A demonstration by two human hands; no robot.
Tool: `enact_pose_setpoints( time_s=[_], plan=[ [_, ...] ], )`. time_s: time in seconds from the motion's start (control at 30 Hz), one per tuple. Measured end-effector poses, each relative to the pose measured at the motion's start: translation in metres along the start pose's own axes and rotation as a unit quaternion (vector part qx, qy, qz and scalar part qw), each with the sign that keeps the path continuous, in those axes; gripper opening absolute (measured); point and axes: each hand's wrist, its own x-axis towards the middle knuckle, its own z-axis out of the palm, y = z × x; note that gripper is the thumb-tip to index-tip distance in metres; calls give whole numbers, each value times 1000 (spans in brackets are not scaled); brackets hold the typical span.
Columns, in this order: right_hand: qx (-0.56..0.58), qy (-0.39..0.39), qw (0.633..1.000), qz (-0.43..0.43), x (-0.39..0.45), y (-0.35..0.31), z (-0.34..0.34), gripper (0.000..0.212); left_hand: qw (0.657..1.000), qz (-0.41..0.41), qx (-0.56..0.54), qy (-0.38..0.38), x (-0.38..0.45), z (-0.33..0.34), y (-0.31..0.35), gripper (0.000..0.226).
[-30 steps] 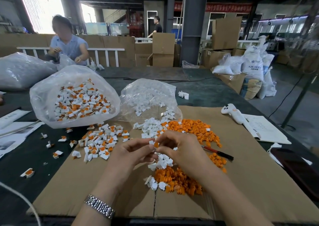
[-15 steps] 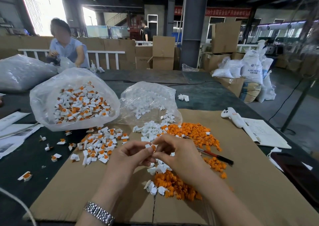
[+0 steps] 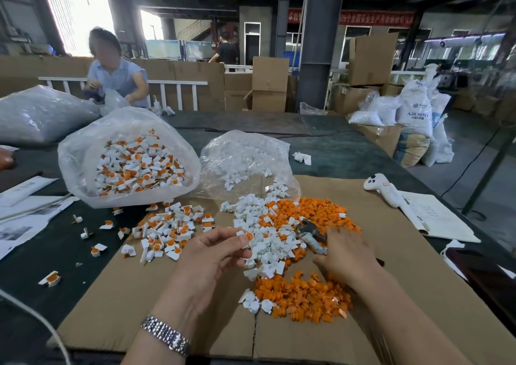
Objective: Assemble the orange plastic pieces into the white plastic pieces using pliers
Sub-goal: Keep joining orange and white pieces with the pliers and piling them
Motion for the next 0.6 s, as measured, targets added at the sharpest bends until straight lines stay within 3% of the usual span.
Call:
enact_pose_setpoints(
  time_s=[0.17,0.3,0.37,0.47,0.6],
  plan=[
    [17,8,1000,-15,-3,-3,-9,32,999,-18,-34,2,2,-2,1,18],
    [158,31,987,-19,-16,-10,-35,16,998,-29,-54,14,6,-1,1,21],
    [244,-40,968,-48,-28,-19,-55,20,998,-23,-60,6,7,2,1,20],
    [346,-218,908,-92,-48,-37,-75,23,996,-18,-82,-6,9,8,2,15],
    [314,-231,911,-138,-61,-53,-80,27,997,-3,-75,-8,10,13,5,12]
  ],
)
